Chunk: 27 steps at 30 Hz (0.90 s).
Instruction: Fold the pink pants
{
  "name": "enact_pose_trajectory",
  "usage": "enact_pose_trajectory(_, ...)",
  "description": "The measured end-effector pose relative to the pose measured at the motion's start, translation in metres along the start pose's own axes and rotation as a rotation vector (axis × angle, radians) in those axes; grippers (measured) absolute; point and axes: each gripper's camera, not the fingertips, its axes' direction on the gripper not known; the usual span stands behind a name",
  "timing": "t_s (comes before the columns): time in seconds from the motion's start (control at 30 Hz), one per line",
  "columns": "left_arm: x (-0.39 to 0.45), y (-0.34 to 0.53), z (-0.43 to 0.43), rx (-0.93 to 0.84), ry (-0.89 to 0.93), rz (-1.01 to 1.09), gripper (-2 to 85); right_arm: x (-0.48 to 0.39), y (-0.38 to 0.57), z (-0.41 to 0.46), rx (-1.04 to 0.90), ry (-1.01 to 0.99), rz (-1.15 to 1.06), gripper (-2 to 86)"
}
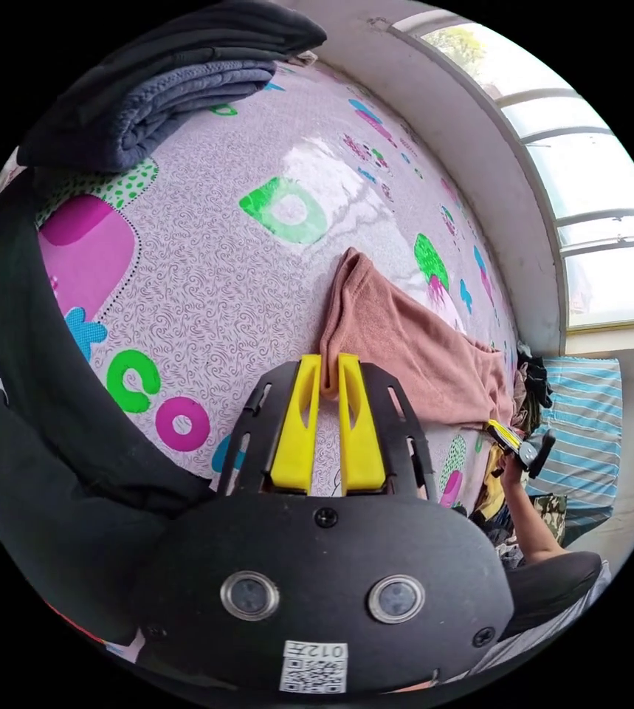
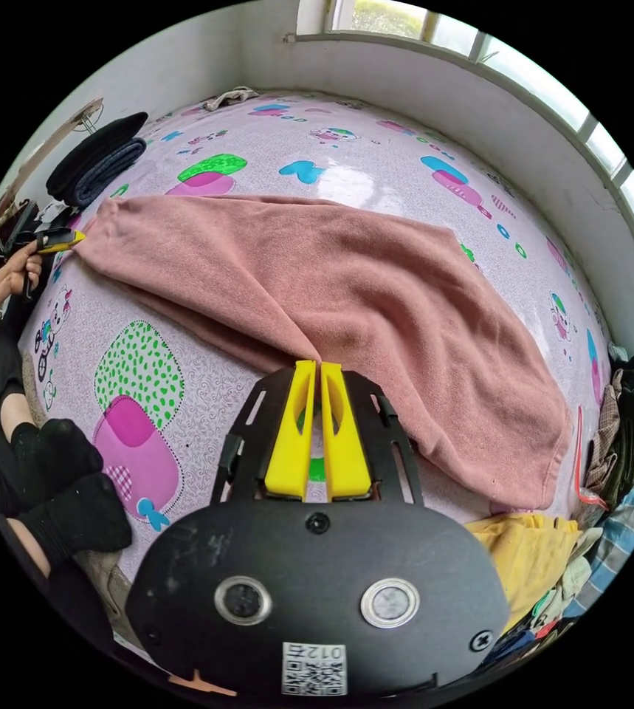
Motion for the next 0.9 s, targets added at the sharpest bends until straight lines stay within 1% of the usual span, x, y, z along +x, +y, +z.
enact_pose_trajectory(0.07, 0.005, -0.003, -0.002, -0.033, -0.015, 0.039, 3.6, 0.0, -0.01, -0.006, -0.014, -0.026, 0.01, -0.3)
enact_pose_trajectory(0.2, 0.013, -0.001, -0.021, -0.118, -0.133, 0.163, 2.5, -0.01, -0.025, -0.017, -0.067, -0.132, -0.019, 0.1)
enact_pose_trajectory(0.27, 0.005, 0.002, -0.032, -0.12, -0.172, 0.145, 2.3, -0.025, -0.033, -0.024, -0.098, -0.268, -0.029, 1.0)
enact_pose_trajectory(0.33, -0.005, 0.005, -0.037, -0.138, -0.203, 0.122, 2.2, -0.043, -0.04, -0.029, -0.11, -0.328, -0.057, 2.6)
enact_pose_trajectory(0.43, -0.011, 0.012, -0.041, -0.134, -0.153, 0.099, 2.5, -0.066, -0.055, -0.045, -0.128, -0.3, -0.143, 6.6)
enact_pose_trajectory(0.5, -0.003, 0.018, -0.05, -0.114, -0.15, 0.111, 2.6, -0.068, -0.069, -0.057, -0.16, -0.345, -0.181, 7.3)
enact_pose_trajectory(0.53, -0.001, 0.02, -0.055, -0.099, -0.154, 0.111, 2.6, -0.064, -0.081, -0.068, -0.166, -0.399, -0.182, 6.9)
enact_pose_trajectory(0.57, 0.004, 0.025, -0.069, -0.051, -0.176, 0.106, 2.5, -0.055, -0.093, -0.082, -0.147, -0.439, -0.161, 6.6)
enact_pose_trajectory(0.63, 0.018, 0.036, -0.092, 0.06, -0.214, 0.116, 2.3, -0.04, -0.113, -0.104, -0.076, -0.425, -0.103, 6.4)
enact_pose_trajectory(0.67, 0.033, 0.042, -0.101, 0.124, -0.233, 0.145, 2.2, -0.031, -0.13, -0.116, -0.045, -0.379, -0.072, 6.2)
enact_pose_trajectory(0.7, 0.051, 0.044, -0.1, 0.15, -0.243, 0.188, 2.0, -0.027, -0.14, -0.121, -0.036, -0.352, -0.06, 6.1)
enact_pose_trajectory(0.77, 0.079, 0.039, -0.081, 0.105, -0.254, 0.266, 1.7, -0.017, -0.185, -0.132, -0.014, -0.23, -0.022, 5.9)
enact_pose_trajectory(0.8, 0.095, 0.034, -0.064, 0.067, -0.285, 0.305, 1.5, -0.016, -0.198, -0.133, -0.016, -0.209, -0.014, 5.9)
enact_pose_trajectory(0.9, 0.112, 0.023, -0.03, 0.017, -0.34, 0.318, 1.0, -0.025, -0.261, -0.133, -0.057, -0.164, -0.045, 6.0)
